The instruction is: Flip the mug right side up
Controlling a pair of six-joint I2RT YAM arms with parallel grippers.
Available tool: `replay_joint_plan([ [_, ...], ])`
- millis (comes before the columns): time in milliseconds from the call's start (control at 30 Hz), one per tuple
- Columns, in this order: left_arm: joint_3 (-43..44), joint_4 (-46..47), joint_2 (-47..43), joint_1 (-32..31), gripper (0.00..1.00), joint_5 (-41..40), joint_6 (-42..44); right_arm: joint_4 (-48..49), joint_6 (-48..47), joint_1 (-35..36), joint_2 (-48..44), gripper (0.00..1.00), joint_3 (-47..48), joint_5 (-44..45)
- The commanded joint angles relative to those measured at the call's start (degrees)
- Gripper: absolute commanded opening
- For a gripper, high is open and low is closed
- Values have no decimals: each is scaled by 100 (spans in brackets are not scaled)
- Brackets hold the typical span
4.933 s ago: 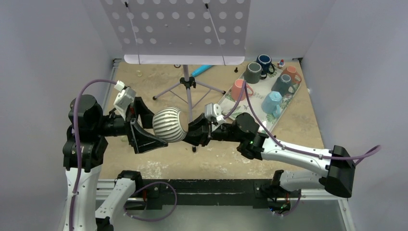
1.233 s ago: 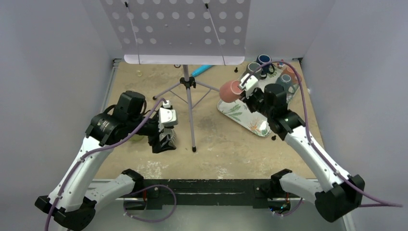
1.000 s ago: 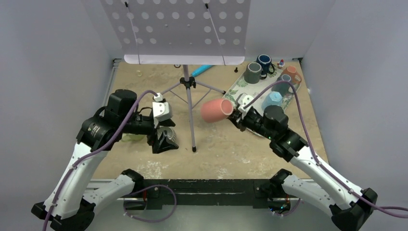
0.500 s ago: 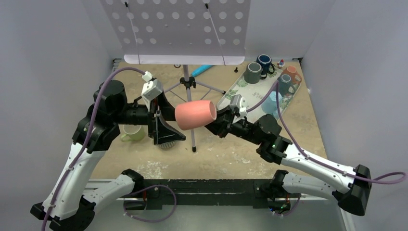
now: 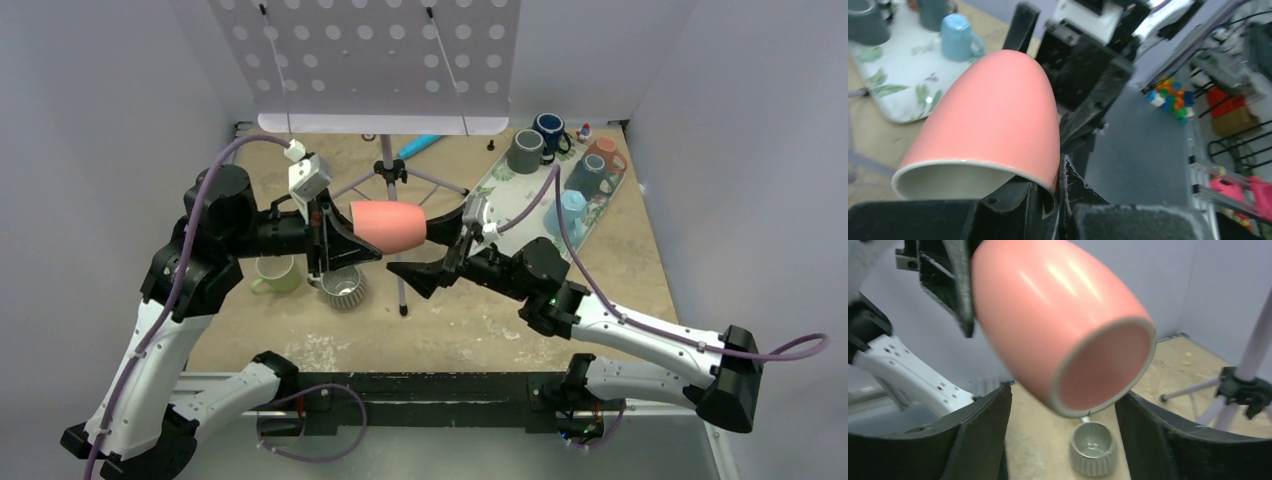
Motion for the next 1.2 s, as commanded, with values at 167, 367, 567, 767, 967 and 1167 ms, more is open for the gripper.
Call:
replay_joint_plan([
  [167,248,-4092,-96,22,0,-3861,4784,-2106,-505,27,-1229,98,-122,1284],
  [367,-291,-3888,184,1482,0,-5712,5671,-2900,-768,8,-1441,99,-213,2147],
  [567,-250,-3558,1517,3156,0,-5457,6492,-3162,-607,-520,-1402,99,-375,2472],
  [767,792,-3046,3672,4331,0,-5558,6439,-3255,-431,-1403,-1225,99,-478,2055],
  [967,1898,-3662,5413,4539,0,-5126,6347,-3306,-560,-1607,-916,99,-423,2052],
  [1167,1721,-3428,6187,4538,0,-5020,6340,-3317,-508,-2114,-990,99,-577,2021],
])
